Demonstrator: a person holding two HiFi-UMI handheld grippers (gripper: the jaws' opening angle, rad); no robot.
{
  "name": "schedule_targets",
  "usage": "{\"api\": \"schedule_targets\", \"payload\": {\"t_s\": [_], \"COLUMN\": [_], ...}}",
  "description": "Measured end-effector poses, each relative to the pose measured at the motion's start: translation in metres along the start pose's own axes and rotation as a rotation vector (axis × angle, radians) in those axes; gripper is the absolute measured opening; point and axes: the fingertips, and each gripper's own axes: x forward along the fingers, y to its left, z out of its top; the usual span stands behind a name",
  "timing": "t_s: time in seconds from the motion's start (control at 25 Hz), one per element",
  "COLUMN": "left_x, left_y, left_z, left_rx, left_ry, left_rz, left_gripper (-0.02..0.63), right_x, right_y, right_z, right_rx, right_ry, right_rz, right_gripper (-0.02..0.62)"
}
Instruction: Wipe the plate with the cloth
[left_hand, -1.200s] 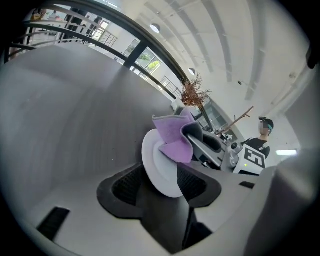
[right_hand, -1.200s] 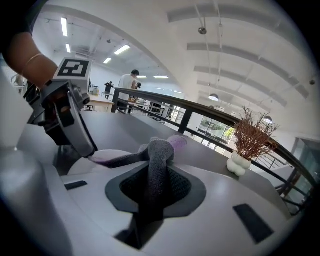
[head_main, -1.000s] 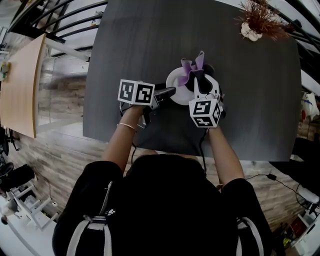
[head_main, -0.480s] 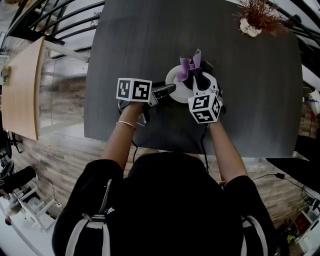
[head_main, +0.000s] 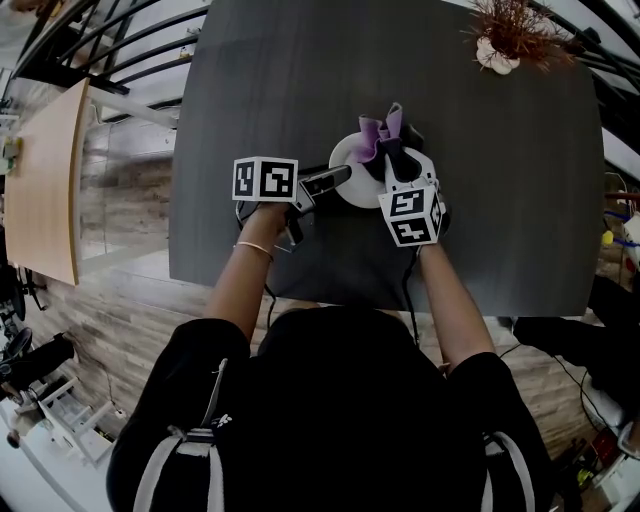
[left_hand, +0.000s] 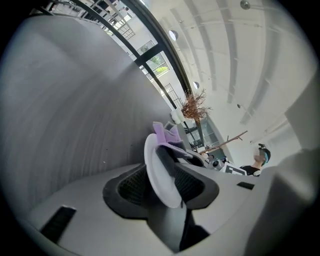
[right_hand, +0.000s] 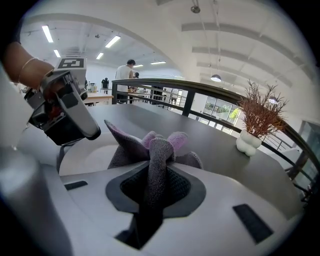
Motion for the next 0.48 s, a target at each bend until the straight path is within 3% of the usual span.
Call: {"api": "schedule_targets", "payload": {"t_s": [0.08,0.28,0.48], "left_x": [-0.001,-0.002,-0.006], "left_y": [0.003,0.003,-0.003], "left_z": [0.002,0.006,0.009], "left_rx": [0.015,0.02,0.084], "left_ry": [-0.02,-0.064,-0.113], "left_rz": [0.019,0.009,0.011], "left_gripper": [0.07,0.055,0.037], "right_x": [0.0,-0.001,-0.012], "right_y": [-0.002,-0.004,-0.007], "right_z": [-0.001,-0.001,0.004], "right_rx": [0.014,0.034,0.053], "right_ry": [0.001,-0.012,-0.069], "right_rz": [0.005,0.008,-0.03], "right_gripper": [0.061,0.061,0.061]}}
